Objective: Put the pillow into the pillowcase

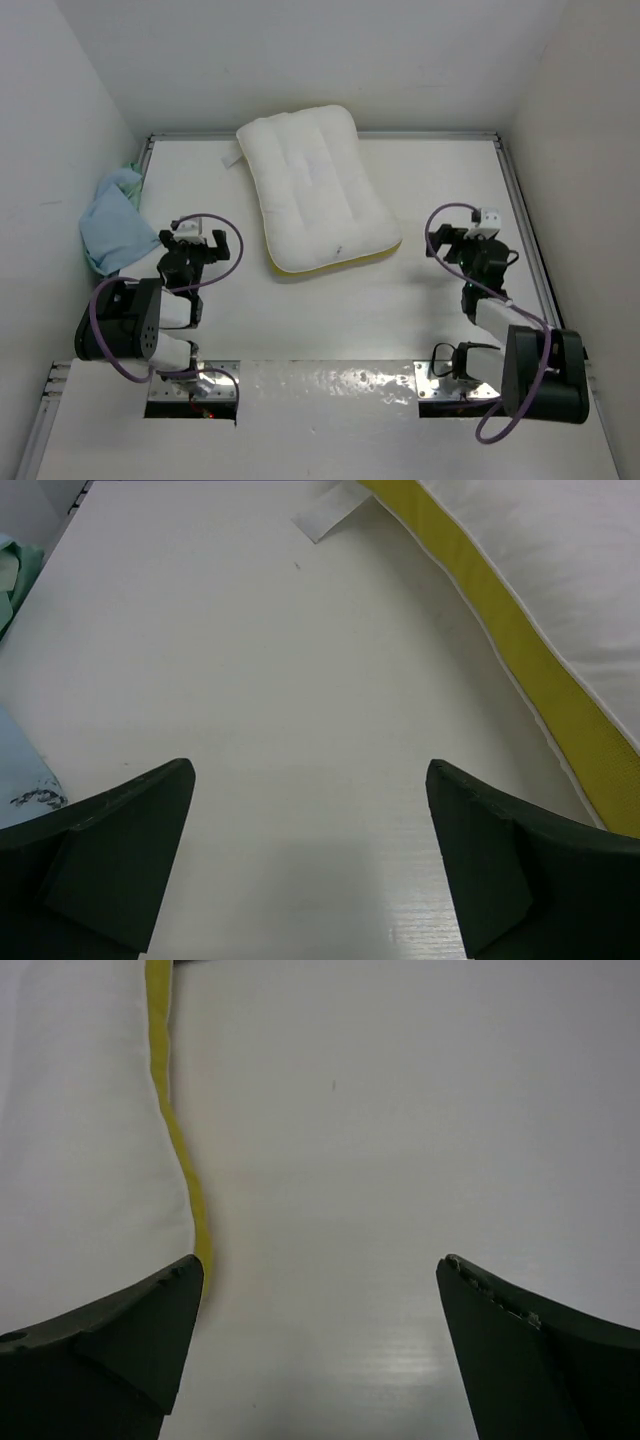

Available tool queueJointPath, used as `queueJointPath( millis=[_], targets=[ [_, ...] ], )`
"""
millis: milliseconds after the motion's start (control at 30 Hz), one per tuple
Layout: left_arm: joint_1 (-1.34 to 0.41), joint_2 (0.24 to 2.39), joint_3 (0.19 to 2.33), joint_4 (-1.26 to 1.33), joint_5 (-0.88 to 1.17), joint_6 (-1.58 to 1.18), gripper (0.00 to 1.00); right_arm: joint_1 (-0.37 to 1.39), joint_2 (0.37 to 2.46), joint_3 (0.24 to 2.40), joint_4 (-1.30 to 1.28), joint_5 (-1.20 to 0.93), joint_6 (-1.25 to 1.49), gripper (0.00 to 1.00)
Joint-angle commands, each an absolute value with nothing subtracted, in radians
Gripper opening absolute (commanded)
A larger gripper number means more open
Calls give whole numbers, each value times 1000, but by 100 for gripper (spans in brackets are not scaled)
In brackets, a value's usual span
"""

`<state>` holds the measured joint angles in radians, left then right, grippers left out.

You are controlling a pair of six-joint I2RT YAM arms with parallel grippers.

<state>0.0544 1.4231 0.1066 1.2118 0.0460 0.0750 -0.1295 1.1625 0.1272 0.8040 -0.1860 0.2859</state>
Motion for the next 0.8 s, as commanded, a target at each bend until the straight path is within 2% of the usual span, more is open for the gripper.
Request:
queueJointPath(
  millis=[0,100,133,167,200,233,267,300,333,367,400,433,467,500,533,567,600,667,733,767],
  targets=[
    [71,1424,127,1269,61,83,100,-137,1072,368,455,-124,371,99],
    [86,1427,135,1256,107,80,100,-137,1071,569,402,-314,379,99],
    [89,1428,135,1255,110,80,100,-135,1119,619,416,-472,362,99],
    [90,1428,144,1252,142,80,100,-130,1155,741,408,-510,382,93],
    [112,1418,150,1234,295,113,100,-112,1243,908,288,-508,402,80],
    [118,1396,164,1145,395,139,100,-89,1244,910,191,-485,400,80],
    [118,1353,292,976,470,238,100,-57,1338,1103,72,-348,286,69],
    [115,1312,396,760,536,321,100,75,1391,1197,-68,-196,202,67],
    [104,1295,519,574,592,415,100,160,1443,1286,-251,-14,111,69],
    [91,1314,765,235,613,499,100,232,1565,1424,-296,175,-3,74],
    [89,1343,873,119,536,517,100,344,1636,1489,-331,477,-44,88],
    [90,1415,976,1,232,468,100,376,1708,1568,-436,532,-52,98],
    [97,1458,1165,-74,78,398,100,389,1782,1744,-507,506,-16,99],
    [112,1554,1261,-147,-49,390,100,402,1902,1822,-616,357,39,99],
    [176,1604,1370,-235,-90,402,100,405,1946,1882,-635,250,88,99],
    [228,1659,1576,-443,-2,397,100,408,1979,1923,-629,151,153,99],
    [277,1768,1668,-544,67,356,100,437,2014,1910,-556,79,181,99],
    [408,1871,1876,-753,179,240,100,486,2042,1864,-477,86,202,99],
    [471,1989,1942,-862,230,227,100,570,2107,1874,-427,106,192,99],
    [477,2011,1933,-864,194,222,100,593,2129,1894,-419,109,177,99]
  ],
)
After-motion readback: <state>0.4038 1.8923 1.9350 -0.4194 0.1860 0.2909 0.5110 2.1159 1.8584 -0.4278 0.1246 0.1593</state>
